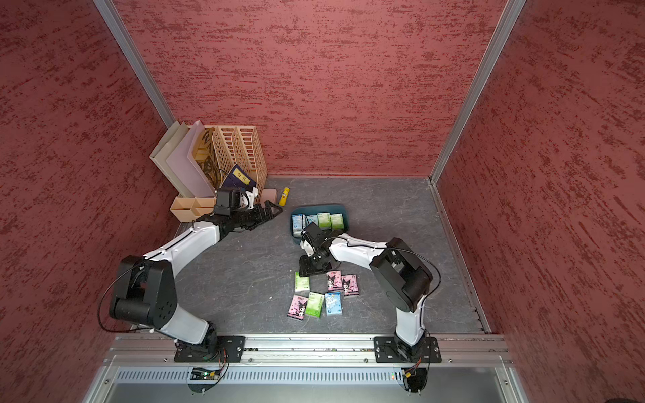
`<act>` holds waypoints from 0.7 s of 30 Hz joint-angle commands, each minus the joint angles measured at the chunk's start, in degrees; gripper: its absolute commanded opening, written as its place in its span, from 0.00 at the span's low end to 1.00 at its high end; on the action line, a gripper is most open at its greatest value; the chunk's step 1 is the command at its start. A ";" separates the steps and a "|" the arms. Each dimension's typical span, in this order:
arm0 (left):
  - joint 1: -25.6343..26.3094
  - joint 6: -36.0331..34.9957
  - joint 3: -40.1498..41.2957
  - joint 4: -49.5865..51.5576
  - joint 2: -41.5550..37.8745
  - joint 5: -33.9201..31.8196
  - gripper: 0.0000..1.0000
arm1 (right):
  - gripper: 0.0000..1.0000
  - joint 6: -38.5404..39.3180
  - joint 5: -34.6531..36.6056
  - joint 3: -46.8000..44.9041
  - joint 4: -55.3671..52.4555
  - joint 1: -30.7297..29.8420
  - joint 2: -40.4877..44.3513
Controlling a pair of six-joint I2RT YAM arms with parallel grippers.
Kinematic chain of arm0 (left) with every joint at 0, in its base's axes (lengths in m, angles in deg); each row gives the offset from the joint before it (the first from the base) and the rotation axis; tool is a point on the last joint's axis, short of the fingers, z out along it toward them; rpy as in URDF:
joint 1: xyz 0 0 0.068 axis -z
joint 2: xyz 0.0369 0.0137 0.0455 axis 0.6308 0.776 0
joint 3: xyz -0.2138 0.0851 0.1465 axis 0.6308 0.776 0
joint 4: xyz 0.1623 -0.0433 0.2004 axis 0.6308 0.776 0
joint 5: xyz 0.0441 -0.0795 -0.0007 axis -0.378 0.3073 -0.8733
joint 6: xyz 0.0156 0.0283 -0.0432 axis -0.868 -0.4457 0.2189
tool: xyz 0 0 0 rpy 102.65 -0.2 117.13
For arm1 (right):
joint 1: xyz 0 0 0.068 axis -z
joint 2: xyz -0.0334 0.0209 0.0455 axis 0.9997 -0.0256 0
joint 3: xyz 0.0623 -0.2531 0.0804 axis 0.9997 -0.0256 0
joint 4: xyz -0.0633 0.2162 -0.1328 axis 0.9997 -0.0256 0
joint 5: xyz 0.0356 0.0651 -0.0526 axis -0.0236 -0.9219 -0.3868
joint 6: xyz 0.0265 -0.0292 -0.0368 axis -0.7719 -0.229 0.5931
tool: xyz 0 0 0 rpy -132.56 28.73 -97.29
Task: Put the pocket tissues into the storage box
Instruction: Pick up the pocket tissues from the center of the board.
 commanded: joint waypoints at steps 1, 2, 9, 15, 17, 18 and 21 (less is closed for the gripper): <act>-0.25 -1.13 -1.89 0.23 0.78 0.28 1.00 | 0.39 -0.73 -0.73 1.89 0.78 -1.06 -1.10; -0.27 -1.14 -1.90 0.22 0.75 0.23 1.00 | 0.32 -0.79 -0.82 1.89 0.82 -1.19 -1.25; -0.36 -2.12 -1.49 0.79 -0.20 -1.07 1.00 | 0.02 -0.02 1.16 3.04 0.57 -1.10 -0.57; -0.33 -3.37 -1.33 1.80 -0.55 -1.70 1.00 | 0.00 0.92 -0.14 6.93 3.00 0.17 -0.01; -0.34 -3.82 -1.57 2.24 -0.56 -1.71 1.00 | 0.00 1.75 0.29 8.63 3.50 1.29 0.79; -0.35 -3.93 -1.69 2.27 -0.63 -1.70 1.00 | 0.00 2.22 0.04 9.80 3.73 2.20 1.30; -0.31 -4.19 -2.92 2.95 -0.96 -1.32 1.00 | 0.00 3.60 -0.98 14.26 3.30 5.40 1.82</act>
